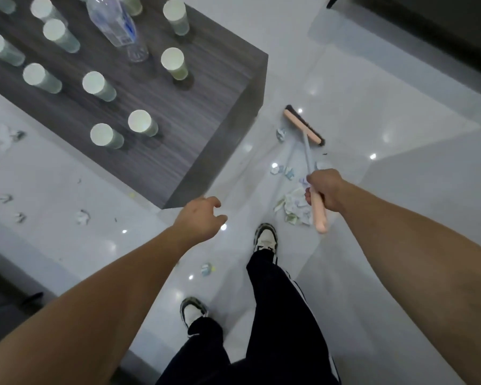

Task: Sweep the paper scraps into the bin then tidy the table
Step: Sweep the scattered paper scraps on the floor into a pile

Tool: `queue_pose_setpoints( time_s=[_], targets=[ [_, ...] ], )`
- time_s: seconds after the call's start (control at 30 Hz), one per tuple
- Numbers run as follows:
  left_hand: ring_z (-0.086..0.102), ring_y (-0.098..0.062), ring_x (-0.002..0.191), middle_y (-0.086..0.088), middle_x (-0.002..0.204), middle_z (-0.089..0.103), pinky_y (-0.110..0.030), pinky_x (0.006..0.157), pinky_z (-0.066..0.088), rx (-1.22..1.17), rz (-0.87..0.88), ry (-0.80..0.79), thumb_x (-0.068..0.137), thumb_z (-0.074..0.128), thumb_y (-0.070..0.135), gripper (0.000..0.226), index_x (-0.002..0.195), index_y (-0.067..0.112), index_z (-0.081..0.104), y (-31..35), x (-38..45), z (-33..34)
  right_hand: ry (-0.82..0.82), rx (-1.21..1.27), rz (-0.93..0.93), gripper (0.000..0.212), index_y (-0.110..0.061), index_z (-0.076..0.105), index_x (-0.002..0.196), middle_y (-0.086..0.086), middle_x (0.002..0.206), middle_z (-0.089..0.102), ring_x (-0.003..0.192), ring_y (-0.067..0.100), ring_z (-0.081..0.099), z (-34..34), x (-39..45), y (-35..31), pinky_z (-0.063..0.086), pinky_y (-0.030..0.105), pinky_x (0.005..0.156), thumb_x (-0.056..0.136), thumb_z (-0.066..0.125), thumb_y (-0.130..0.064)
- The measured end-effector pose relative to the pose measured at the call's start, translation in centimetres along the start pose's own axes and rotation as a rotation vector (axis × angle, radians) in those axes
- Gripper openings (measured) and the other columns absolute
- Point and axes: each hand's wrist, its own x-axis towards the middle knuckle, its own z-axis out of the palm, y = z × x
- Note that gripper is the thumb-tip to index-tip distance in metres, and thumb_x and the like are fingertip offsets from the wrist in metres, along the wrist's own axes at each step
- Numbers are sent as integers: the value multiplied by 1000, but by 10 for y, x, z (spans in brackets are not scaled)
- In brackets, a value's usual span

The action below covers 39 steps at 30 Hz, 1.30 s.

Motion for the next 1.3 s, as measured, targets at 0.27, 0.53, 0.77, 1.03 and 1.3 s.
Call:
queue_pose_setpoints(
  time_s=[0.27,0.53,0.77,1.03,1.3],
  targets=[
    [55,-24,110,-6,127,57,-36,92,47,-4,-41,-46,89,59,46,46,127,22,54,-20,-12,16,7,-410,-4,15,-1,53,101,18,79,55,47,23,51,29,-40,65,46,28,43,89,44,-6],
    [55,-23,111,-4,129,57,-34,89,46,-82,39,36,87,58,48,48,129,24,54,-62,-60,18,-8,-624,55,13,1,53,93,21,73,56,46,24,51,80,-110,138,45,30,45,89,43,-4],
    [56,-20,99,-3,122,60,-28,76,41,-81,73,51,86,61,46,43,123,24,57,-154,-144,43,-118,-717,73,17,5,54,96,22,71,57,45,26,53,160,-191,260,44,28,38,88,43,-6],
    [56,-25,105,-7,122,61,-29,80,42,-71,49,78,86,61,41,44,123,18,59,-197,-192,46,-210,-677,120,19,-1,54,94,17,67,59,43,23,54,197,-261,330,49,28,41,87,42,-14],
    [58,-26,104,-6,119,64,-28,77,40,-93,163,107,83,63,43,40,118,23,61,-123,-178,34,-6,-428,43,13,-2,49,77,14,60,51,38,18,45,129,-263,276,44,26,43,86,42,-9]
  ],
)
